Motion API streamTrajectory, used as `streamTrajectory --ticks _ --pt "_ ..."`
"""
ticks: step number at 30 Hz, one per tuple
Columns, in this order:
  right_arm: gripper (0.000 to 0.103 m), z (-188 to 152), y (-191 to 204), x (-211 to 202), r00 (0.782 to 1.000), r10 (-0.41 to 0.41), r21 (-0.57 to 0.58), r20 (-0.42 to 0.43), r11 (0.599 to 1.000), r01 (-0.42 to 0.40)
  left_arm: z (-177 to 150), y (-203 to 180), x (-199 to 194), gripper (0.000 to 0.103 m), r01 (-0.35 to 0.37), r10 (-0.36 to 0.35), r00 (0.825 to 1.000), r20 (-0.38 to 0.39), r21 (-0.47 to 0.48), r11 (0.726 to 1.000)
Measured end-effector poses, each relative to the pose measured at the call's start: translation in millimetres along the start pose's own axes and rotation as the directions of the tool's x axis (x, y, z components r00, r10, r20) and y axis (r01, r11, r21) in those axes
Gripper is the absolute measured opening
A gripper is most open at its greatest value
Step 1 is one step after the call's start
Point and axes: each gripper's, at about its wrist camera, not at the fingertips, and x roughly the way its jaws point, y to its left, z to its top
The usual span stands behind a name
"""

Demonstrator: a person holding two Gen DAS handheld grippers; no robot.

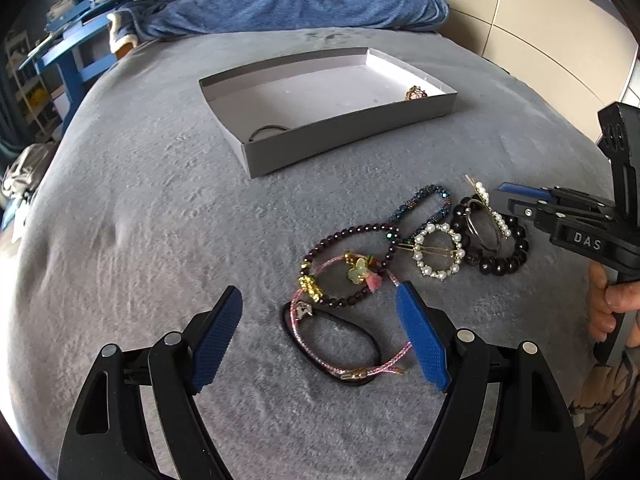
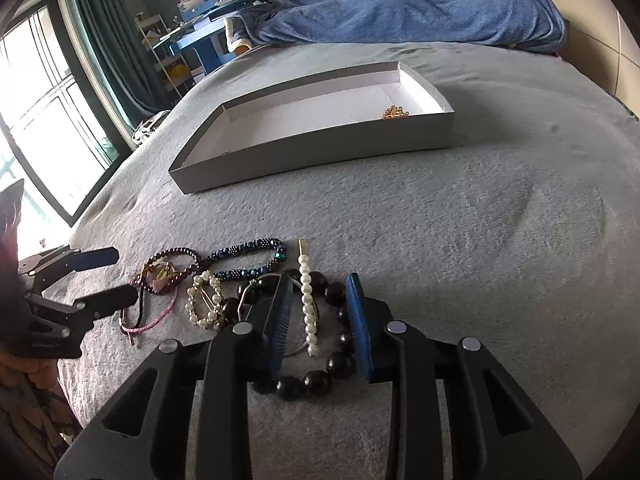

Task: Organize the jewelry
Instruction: 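Grasp the white pearl hairpin with the right tool while the left tool grasps the dark red bead bracelet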

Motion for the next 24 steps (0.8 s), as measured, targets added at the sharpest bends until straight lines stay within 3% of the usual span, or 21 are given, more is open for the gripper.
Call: streamTrajectory --ticks 7,9,11,13,24 --pt "0.027 10 2 12 1.000 0.021 0.010 0.005 1.000 -0.021 1 -6 3 0.079 -0.006 0.006 1.000 0.000 0.028 1.000" --pt "0.023 11 2 16 1.000 0.028 0.012 -0.001 1.000 -0.028 1 -8 5 0.079 -0.008 0.009 1.000 -0.001 0.039 0.999" --pt "0.011 12 2 18 0.999 0.035 0.012 -0.003 0.999 -0.035 3 -11 9 0.079 -0.009 0.009 1.000 -0.002 0.045 0.999" --pt "0.006 12 2 18 0.999 0.034 0.009 -0.002 0.999 -0.033 5 -13 12 0.079 -0.010 0.010 1.000 -0.002 0.053 0.999" --pt "0.006 18 -1 -1 0.997 0.051 0.024 0.064 0.998 -0.053 23 -19 29 0.079 -0.014 0.014 1.000 0.002 0.076 0.997"
